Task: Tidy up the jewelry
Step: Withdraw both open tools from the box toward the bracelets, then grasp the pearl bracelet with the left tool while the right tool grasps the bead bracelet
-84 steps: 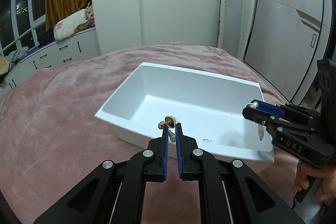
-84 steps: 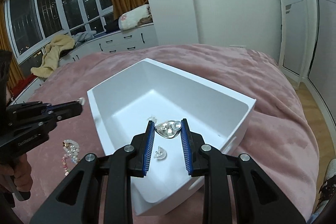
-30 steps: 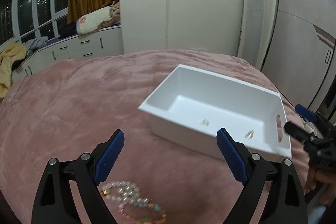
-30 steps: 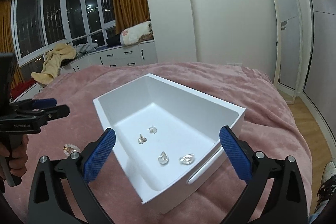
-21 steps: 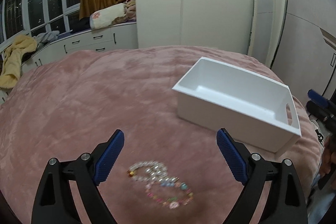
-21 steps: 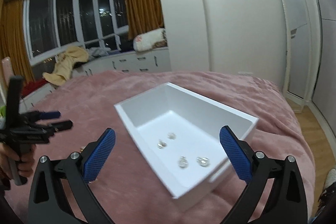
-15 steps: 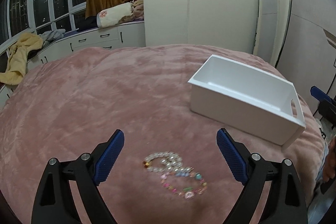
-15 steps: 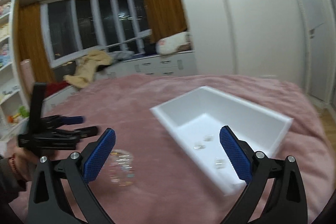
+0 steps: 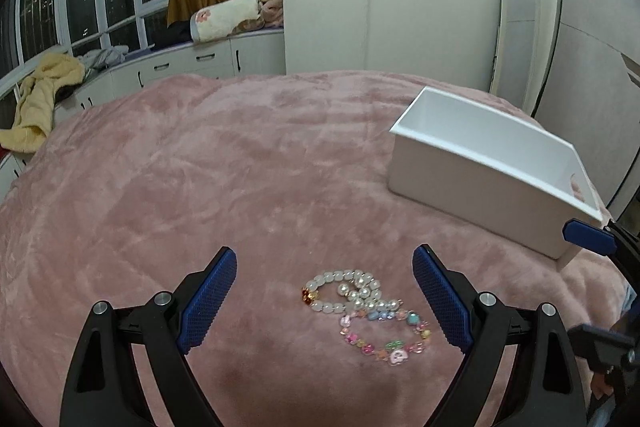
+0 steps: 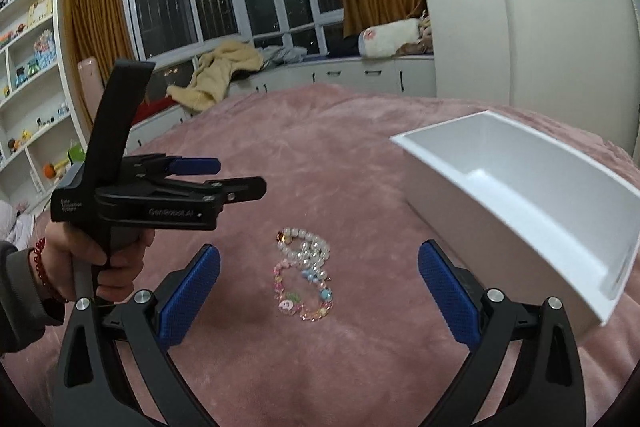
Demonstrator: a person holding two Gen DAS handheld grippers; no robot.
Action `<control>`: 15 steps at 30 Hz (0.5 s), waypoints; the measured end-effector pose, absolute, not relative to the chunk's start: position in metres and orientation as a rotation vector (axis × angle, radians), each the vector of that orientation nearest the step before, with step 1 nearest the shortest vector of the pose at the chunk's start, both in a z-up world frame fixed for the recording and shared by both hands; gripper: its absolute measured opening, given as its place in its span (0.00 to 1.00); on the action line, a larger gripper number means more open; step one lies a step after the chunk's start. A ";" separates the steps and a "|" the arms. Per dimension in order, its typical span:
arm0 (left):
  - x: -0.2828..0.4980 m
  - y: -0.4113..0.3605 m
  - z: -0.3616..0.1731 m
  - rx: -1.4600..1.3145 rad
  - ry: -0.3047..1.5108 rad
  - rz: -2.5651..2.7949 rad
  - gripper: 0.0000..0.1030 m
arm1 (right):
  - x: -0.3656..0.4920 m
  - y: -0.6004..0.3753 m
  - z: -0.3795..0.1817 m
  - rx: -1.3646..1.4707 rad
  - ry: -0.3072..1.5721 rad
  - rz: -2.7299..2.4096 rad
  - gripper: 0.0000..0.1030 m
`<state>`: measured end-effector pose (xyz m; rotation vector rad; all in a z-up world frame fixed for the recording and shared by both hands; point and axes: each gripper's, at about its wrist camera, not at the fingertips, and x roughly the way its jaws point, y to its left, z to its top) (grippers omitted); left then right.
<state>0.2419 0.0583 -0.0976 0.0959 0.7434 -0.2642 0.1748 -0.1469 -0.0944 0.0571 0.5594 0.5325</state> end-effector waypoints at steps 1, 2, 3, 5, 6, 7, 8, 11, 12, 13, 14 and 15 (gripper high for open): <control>0.244 0.059 -0.102 0.094 0.751 -0.265 0.88 | 0.176 -0.144 -0.098 0.043 0.568 0.540 0.94; 0.248 0.060 -0.107 0.097 0.761 -0.267 0.88 | 0.176 -0.142 -0.101 0.037 0.577 0.543 0.93; 0.250 0.060 -0.110 0.102 0.766 -0.266 0.88 | 0.178 -0.141 -0.104 0.037 0.585 0.546 0.93; 0.256 0.060 -0.117 0.107 0.779 -0.269 0.88 | 0.184 -0.140 -0.112 0.044 0.605 0.542 0.93; 0.259 0.060 -0.122 0.110 0.787 -0.271 0.88 | 0.188 -0.139 -0.116 0.048 0.619 0.540 0.93; 0.262 0.059 -0.125 0.115 0.793 -0.272 0.88 | 0.190 -0.138 -0.118 0.047 0.626 0.541 0.93; 0.265 0.059 -0.129 0.119 0.797 -0.273 0.88 | 0.194 -0.135 -0.122 0.042 0.636 0.544 0.92; 0.274 0.059 -0.141 0.127 0.820 -0.271 0.88 | 0.199 -0.128 -0.131 0.020 0.662 0.553 0.90; 0.278 0.059 -0.147 0.126 0.830 -0.272 0.87 | 0.200 -0.125 -0.134 0.015 0.671 0.560 0.90; 0.282 0.059 -0.150 0.128 0.838 -0.270 0.85 | 0.202 -0.124 -0.136 0.014 0.676 0.565 0.90; 0.285 0.060 -0.153 0.127 0.845 -0.269 0.84 | 0.204 -0.122 -0.138 0.014 0.681 0.569 0.89; 0.290 0.061 -0.157 0.125 0.853 -0.266 0.84 | 0.206 -0.121 -0.141 0.016 0.687 0.572 0.89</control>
